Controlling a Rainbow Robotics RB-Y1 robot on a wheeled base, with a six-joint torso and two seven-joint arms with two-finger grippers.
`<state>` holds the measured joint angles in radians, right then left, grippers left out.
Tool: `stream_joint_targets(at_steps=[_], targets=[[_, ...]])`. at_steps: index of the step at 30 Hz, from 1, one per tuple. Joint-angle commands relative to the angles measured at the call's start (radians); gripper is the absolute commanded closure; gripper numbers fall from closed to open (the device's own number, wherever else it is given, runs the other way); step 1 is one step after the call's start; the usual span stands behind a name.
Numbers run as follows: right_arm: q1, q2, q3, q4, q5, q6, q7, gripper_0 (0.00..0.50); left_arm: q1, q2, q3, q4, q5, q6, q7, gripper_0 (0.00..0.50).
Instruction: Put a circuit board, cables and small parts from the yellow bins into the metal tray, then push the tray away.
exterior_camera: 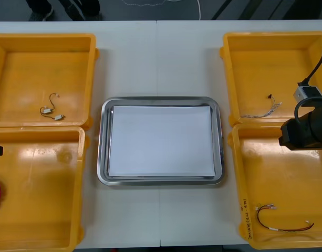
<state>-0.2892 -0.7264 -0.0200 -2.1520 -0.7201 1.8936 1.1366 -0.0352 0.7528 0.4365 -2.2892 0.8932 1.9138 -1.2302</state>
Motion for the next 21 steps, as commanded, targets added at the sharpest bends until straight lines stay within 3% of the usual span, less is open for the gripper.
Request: stream_joint_targets(at_steps=[1,21], targets=[[0.012,0.010,-0.032,-0.008,0.001,0.002,0.005,0.000,0.020,0.045,0.030,-0.030,0.007,0.006,-0.097,0.000],[0.012,0.010,-0.032,-0.008,0.001,0.002,0.005,0.000,0.020,0.045,0.030,-0.030,0.007,0.006,-0.097,0.000]])
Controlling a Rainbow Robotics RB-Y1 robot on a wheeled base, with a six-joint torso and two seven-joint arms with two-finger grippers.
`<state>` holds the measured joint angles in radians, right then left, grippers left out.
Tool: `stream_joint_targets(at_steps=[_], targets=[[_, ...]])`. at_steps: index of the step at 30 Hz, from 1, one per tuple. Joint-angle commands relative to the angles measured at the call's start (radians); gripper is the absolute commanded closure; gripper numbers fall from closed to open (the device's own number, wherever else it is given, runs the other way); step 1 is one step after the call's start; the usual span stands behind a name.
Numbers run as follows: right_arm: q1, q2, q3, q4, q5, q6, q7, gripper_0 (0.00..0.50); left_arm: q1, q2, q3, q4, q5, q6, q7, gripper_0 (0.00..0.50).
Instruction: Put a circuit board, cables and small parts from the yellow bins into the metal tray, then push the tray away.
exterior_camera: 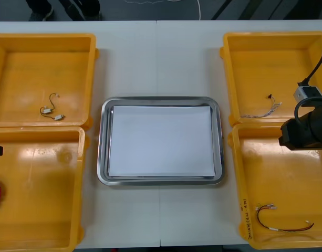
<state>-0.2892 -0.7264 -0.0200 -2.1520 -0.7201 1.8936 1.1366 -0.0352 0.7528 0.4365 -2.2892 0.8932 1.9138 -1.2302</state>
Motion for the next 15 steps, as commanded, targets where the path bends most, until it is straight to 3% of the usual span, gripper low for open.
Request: stream_joint_targets(at_steps=[1,15], targets=[[0.012,0.010,-0.032,-0.008,0.001,0.002,0.005,0.000,0.020,0.045,0.030,-0.030,0.007,0.006,-0.097,0.000],[0.012,0.010,-0.032,-0.008,0.001,0.002,0.005,0.000,0.020,0.045,0.030,-0.030,0.007,0.006,-0.097,0.000]])
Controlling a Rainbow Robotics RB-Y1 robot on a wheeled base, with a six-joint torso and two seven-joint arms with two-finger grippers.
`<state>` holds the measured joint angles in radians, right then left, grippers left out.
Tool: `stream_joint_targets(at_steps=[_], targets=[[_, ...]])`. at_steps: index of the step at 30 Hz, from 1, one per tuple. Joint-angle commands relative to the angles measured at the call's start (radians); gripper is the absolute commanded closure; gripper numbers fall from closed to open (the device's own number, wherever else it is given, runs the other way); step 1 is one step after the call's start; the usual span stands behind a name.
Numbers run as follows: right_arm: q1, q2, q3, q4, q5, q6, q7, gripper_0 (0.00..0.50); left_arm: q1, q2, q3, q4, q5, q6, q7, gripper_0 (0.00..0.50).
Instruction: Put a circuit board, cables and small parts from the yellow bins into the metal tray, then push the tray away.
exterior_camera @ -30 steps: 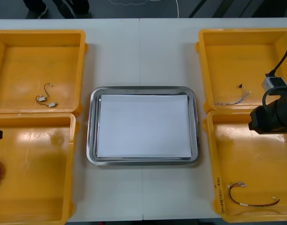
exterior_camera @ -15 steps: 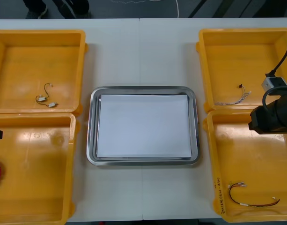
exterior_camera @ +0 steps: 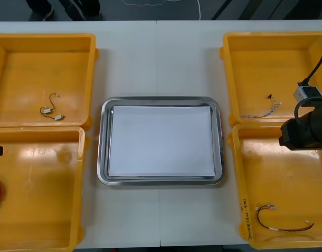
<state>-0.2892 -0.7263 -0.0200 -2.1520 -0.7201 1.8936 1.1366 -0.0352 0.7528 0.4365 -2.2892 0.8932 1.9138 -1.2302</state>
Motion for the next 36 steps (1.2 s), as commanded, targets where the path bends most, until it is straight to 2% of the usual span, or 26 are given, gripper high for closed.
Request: stream_joint_targets(at_steps=[1,36], targets=[[0.012,0.010,-0.032,-0.008,0.001,0.002,0.005,0.000,0.020,0.045,0.030,-0.030,0.007,0.006,-0.097,0.000],[0.012,0.010,-0.032,-0.008,0.001,0.002,0.005,0.000,0.020,0.045,0.030,-0.030,0.007,0.006,-0.097,0.000]])
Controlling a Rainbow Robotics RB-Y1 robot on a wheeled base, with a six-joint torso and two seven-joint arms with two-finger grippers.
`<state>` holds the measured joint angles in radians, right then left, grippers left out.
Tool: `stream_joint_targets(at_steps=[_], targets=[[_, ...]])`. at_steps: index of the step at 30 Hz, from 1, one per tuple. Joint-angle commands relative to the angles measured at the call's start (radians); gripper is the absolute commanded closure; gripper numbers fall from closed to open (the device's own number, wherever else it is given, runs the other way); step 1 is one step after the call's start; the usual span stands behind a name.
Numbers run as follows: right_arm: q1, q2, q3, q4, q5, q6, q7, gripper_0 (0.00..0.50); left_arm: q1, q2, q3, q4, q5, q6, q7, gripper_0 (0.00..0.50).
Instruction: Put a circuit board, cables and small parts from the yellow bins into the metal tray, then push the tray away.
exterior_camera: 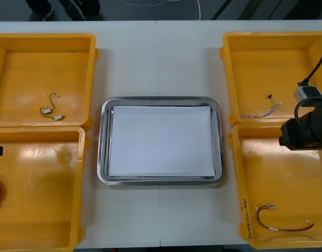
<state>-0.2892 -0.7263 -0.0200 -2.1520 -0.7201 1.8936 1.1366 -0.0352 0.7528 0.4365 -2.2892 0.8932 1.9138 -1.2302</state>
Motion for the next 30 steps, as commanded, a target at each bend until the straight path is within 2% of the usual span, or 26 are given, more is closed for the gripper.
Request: stream_joint_targets(at_steps=[1,2,4,9,14,21,30], targets=[[0.012,0.010,-0.032,-0.008,0.001,0.002,0.005,0.000,0.020,0.045,0.030,-0.030,0.007,0.006,-0.097,0.000],[0.051,-0.016,-0.009,0.026,-0.001,0.007,0.003,0.000,0.032,0.034,0.014,-0.010,0.012,0.006,-0.095,0.000],[0.059,-0.024,-0.012,0.035,-0.004,0.012,0.002,0.000,0.031,0.033,0.016,-0.009,0.013,0.006,-0.095,0.000],[0.044,-0.085,-0.041,0.054,-0.094,0.024,-0.015,0.000,0.026,0.049,0.018,-0.001,0.018,0.006,-0.077,0.000],[0.028,-0.087,-0.107,0.054,-0.180,0.026,-0.150,0.000,0.038,0.048,0.038,0.042,0.019,0.006,-0.049,0.000],[0.041,-0.110,-0.130,0.054,-0.202,0.026,-0.345,0.000,0.070,0.048,0.082,0.086,0.016,0.006,-0.005,0.000],[0.104,-0.148,-0.130,0.054,-0.231,0.026,-0.643,0.000,0.153,0.048,0.096,0.086,0.001,0.006,0.156,0.000]])
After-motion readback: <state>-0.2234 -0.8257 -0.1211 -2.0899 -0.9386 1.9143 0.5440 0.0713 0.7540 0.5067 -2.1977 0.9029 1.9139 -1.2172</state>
